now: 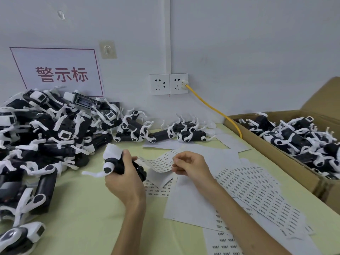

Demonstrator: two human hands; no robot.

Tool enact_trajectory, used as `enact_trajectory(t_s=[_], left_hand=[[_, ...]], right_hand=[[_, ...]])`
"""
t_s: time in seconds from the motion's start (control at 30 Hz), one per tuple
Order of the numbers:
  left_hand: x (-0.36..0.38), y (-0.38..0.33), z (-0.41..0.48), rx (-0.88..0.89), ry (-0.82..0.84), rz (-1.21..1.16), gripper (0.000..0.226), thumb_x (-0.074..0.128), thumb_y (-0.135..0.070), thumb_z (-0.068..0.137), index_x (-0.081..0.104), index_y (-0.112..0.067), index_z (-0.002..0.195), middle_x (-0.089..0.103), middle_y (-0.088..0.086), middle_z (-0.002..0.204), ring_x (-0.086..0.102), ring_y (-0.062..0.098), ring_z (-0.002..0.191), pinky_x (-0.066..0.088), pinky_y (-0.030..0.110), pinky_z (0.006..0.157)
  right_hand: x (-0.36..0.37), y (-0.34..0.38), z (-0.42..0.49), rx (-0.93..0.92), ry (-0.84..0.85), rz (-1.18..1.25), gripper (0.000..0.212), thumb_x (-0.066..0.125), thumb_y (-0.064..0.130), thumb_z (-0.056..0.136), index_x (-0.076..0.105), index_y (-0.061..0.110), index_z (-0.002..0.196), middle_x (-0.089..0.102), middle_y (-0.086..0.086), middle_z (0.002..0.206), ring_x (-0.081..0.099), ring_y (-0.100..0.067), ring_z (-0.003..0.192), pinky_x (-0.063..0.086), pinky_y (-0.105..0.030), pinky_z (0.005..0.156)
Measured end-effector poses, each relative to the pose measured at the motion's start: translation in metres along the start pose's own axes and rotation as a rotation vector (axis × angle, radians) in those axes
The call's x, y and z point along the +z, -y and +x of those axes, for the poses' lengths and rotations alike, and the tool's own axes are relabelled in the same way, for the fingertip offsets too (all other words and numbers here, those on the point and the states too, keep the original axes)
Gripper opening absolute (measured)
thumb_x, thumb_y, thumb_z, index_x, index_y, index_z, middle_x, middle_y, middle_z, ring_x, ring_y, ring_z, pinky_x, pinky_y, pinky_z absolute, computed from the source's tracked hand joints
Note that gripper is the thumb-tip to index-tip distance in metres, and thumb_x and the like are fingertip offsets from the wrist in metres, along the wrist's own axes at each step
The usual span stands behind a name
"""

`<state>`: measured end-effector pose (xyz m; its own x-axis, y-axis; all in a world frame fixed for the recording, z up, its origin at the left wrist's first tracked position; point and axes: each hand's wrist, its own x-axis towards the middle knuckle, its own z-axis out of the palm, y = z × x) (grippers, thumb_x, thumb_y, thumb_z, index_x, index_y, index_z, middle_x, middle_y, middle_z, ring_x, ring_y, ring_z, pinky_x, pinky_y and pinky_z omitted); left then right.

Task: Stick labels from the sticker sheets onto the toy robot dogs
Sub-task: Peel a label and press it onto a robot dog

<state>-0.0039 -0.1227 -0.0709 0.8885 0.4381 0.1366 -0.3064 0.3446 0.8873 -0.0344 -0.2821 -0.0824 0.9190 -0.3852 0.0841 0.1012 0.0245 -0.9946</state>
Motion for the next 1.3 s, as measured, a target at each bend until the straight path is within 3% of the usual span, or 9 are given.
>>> enact_trajectory(t_s=[0.1, 0.2, 0.3, 0.37, 0.5, 0.7, 0.83, 1.07, 1.3], left_hand=[[0.001, -0.002, 0.001, -0.007, 0.083, -0.051, 0.03, 0.066, -0.039, 0.093, 0.069, -0.021, 0.069, 0.073, -0.002, 0.069, 0.063, 0.013, 0.06, 0.051, 0.027, 0.057], [0.005, -0.007, 0.002, -0.293, 0.318, -0.139, 0.019, 0.063, -0.033, 0.1, 0.066, -0.015, 0.096, 0.077, 0.013, 0.084, 0.069, 0.022, 0.071, 0.058, 0.031, 0.06], [0.003, -0.011, 0.005, -0.559, 0.514, -0.229, 0.03, 0.057, -0.037, 0.101, 0.064, -0.01, 0.112, 0.076, 0.023, 0.108, 0.076, 0.033, 0.094, 0.061, 0.042, 0.086], [0.0, -0.014, 0.004, -0.689, 0.582, -0.281, 0.034, 0.06, -0.037, 0.098, 0.064, -0.007, 0.114, 0.072, 0.024, 0.123, 0.073, 0.04, 0.107, 0.05, 0.057, 0.106], [-0.001, -0.015, 0.002, -0.815, 0.648, -0.376, 0.033, 0.065, -0.036, 0.091, 0.066, -0.007, 0.107, 0.073, 0.022, 0.119, 0.072, 0.046, 0.106, 0.062, 0.052, 0.079], [-0.003, -0.008, 0.009, -0.73, 0.575, -0.312, 0.034, 0.06, -0.039, 0.097, 0.072, -0.008, 0.102, 0.076, 0.021, 0.105, 0.074, 0.041, 0.102, 0.06, 0.044, 0.078], [-0.002, -0.007, 0.009, -0.669, 0.546, -0.281, 0.035, 0.06, -0.04, 0.097, 0.071, -0.008, 0.106, 0.075, 0.023, 0.104, 0.074, 0.039, 0.097, 0.056, 0.05, 0.094], [-0.001, -0.006, 0.008, -0.587, 0.535, -0.304, 0.035, 0.057, -0.042, 0.098, 0.077, -0.013, 0.097, 0.075, 0.019, 0.095, 0.073, 0.033, 0.083, 0.058, 0.044, 0.083], [0.005, -0.006, -0.001, -0.381, 0.603, -0.181, 0.027, 0.06, -0.04, 0.094, 0.07, -0.016, 0.104, 0.074, 0.022, 0.09, 0.066, 0.033, 0.068, 0.055, 0.038, 0.069]], right_hand=[[0.001, 0.002, -0.001, -0.046, 0.023, -0.026, 0.009, 0.066, 0.0, 0.095, 0.072, 0.006, 0.095, 0.074, -0.004, 0.076, 0.072, -0.015, 0.066, 0.057, -0.023, 0.066], [0.003, 0.003, -0.002, -0.105, 0.022, -0.06, 0.005, 0.072, 0.009, 0.093, 0.073, 0.014, 0.094, 0.074, 0.001, 0.079, 0.071, -0.016, 0.065, 0.053, -0.021, 0.063], [0.003, 0.004, -0.002, -0.151, 0.002, -0.065, 0.004, 0.076, 0.018, 0.091, 0.074, 0.021, 0.09, 0.073, 0.005, 0.077, 0.068, -0.013, 0.063, 0.05, -0.019, 0.06], [0.003, 0.003, -0.001, -0.179, 0.004, -0.071, 0.004, 0.077, 0.022, 0.091, 0.074, 0.023, 0.088, 0.073, 0.005, 0.077, 0.066, -0.011, 0.063, 0.05, -0.02, 0.059], [0.003, 0.002, -0.001, -0.221, 0.018, -0.094, 0.005, 0.077, 0.024, 0.091, 0.073, 0.022, 0.089, 0.075, 0.001, 0.077, 0.064, -0.009, 0.062, 0.048, -0.019, 0.058], [0.002, 0.0, 0.001, -0.266, 0.044, -0.153, 0.007, 0.077, 0.024, 0.09, 0.073, 0.019, 0.09, 0.076, -0.003, 0.085, 0.062, -0.008, 0.06, 0.047, -0.017, 0.057], [0.002, -0.001, 0.001, -0.257, 0.037, -0.158, 0.007, 0.079, 0.029, 0.088, 0.074, 0.023, 0.089, 0.075, 0.002, 0.085, 0.063, -0.009, 0.058, 0.047, -0.018, 0.058], [0.004, -0.002, 0.0, -0.226, 0.04, -0.193, 0.005, 0.078, 0.025, 0.089, 0.074, 0.023, 0.088, 0.073, 0.004, 0.08, 0.062, -0.012, 0.058, 0.048, -0.021, 0.059], [0.004, 0.01, -0.006, 0.03, 0.099, 0.014, 0.025, 0.065, 0.031, 0.098, 0.075, 0.013, 0.084, 0.068, -0.001, 0.074, 0.059, -0.018, 0.063, 0.047, -0.023, 0.061]])
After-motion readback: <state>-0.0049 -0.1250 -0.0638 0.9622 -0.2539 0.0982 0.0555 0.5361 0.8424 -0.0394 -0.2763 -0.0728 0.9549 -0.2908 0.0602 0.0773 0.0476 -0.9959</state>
